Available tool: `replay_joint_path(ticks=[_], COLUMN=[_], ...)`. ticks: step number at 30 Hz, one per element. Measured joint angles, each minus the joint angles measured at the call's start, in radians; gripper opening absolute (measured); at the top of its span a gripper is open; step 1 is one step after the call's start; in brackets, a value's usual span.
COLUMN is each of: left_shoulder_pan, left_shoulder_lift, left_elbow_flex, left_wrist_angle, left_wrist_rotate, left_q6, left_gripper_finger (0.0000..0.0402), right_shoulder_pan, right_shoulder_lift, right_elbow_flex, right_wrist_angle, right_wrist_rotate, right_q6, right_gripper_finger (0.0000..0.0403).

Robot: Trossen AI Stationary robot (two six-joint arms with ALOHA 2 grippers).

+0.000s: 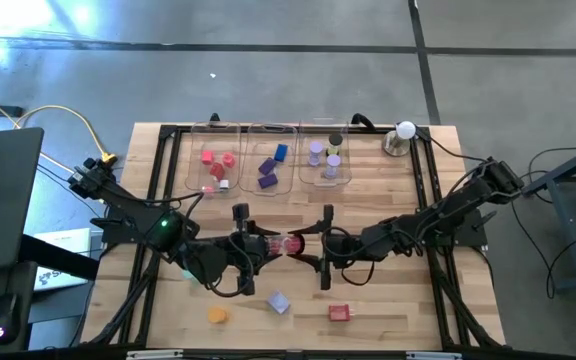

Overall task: Pick & Place Office items
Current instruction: Put the red hourglass into the right transparent bin

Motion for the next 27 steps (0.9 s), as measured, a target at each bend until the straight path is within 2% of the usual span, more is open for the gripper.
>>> replay_joint_path(ticks=[17,21,27], left_shoulder_pan=[0.03,0.031,0.032], left_shoulder_lift=[0.0,0.005,0.021], left_elbow_flex=[0.0,0.0,0.0], left_wrist_angle=[-0.009,-0.014,-0.016], left_wrist_rotate=[0.07,0.075,0.071], left_q6=[-0.034,-0.027,-0.019], left_gripper_finger=[0.0196,0.0222,0.0292], right_shoulder_pan=[0.001,0.001,0.002], right_shoulder_lift=[-0.001,-0.001,-0.001], right_elbow_flex=[0.0,0.0,0.0], right_wrist_angle=[-0.033,-0.051,-0.146], right_wrist_rotate=[0.004,0.003,0.001], right_q6=[0.004,0.001,0.07], right_gripper_finger=[0.0194,0.0194,0.0194])
